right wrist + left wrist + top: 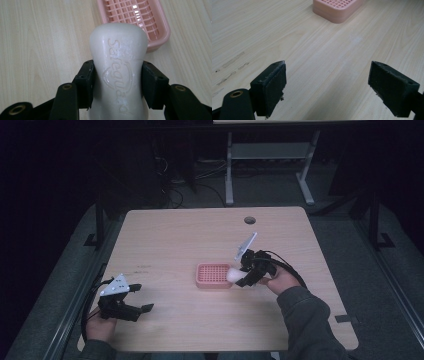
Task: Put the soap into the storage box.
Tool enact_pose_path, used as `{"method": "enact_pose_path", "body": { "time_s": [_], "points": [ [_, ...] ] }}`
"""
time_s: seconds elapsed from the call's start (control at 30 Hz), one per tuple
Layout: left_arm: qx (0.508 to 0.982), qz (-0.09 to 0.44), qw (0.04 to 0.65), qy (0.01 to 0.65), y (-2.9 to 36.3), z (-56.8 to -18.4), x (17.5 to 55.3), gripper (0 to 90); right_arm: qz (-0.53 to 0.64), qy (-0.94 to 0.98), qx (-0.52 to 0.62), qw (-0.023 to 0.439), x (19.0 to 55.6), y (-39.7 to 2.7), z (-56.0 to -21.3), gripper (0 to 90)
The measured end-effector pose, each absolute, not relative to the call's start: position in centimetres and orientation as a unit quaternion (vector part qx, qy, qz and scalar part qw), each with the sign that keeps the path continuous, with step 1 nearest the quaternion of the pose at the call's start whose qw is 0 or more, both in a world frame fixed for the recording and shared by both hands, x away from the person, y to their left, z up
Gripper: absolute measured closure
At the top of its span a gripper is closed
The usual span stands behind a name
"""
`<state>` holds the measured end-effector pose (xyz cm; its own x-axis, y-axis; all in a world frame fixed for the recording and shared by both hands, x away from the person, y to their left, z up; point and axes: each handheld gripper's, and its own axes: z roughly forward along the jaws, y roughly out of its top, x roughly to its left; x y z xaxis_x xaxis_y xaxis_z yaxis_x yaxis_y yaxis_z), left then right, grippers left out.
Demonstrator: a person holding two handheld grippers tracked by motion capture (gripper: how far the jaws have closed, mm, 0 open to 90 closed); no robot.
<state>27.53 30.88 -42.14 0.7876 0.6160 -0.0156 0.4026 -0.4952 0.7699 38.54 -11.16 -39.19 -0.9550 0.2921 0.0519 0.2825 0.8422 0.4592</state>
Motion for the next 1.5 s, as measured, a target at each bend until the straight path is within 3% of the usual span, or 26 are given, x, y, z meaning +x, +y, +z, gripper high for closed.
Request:
{"method": "enact_pose_path", "body": {
  "time_s": [1.5],
  "points": [
    [0.854, 0.13, 0.406, 0.299, 30.9, -42.1, 27.6, 14.8, 0.233, 0.966, 0.11, 0.012, 41.3, -5.7, -37.5, 48.7]
  ]
}}
